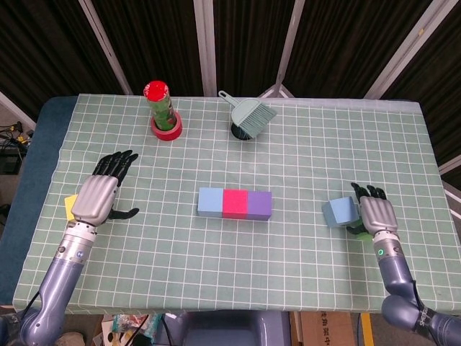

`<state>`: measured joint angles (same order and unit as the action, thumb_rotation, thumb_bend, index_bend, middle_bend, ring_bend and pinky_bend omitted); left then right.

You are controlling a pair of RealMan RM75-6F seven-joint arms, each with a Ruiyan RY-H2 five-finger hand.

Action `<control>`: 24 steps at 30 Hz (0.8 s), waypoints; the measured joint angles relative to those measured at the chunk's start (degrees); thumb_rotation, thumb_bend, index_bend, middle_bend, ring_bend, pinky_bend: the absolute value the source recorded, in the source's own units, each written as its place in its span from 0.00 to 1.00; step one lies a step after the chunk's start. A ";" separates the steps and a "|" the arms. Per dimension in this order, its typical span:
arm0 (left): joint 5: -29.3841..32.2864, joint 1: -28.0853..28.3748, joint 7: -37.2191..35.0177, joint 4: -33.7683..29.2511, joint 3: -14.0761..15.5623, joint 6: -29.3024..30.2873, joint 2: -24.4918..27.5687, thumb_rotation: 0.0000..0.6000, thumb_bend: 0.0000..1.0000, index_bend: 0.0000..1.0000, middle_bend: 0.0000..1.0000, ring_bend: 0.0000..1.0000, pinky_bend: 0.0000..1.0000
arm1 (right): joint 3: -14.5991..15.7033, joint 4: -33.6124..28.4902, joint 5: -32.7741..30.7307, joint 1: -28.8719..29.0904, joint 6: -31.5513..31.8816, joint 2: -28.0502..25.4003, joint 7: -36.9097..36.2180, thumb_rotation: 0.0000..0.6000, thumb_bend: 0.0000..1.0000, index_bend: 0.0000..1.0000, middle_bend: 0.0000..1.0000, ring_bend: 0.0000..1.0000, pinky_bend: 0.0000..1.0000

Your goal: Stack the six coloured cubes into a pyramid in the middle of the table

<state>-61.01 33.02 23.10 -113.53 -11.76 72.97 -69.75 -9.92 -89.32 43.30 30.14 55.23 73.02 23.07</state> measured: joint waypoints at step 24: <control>0.40 -0.23 -0.46 0.18 -0.44 0.01 -0.28 1.00 0.08 0.00 0.03 0.00 0.00 | 0.18 1.63 1.61 2.09 -0.35 2.93 -1.70 1.00 0.19 0.00 0.22 0.07 0.00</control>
<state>-60.61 32.79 22.64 -113.35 -12.20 72.98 -70.03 -9.74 -87.69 44.92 32.23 54.88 75.95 21.37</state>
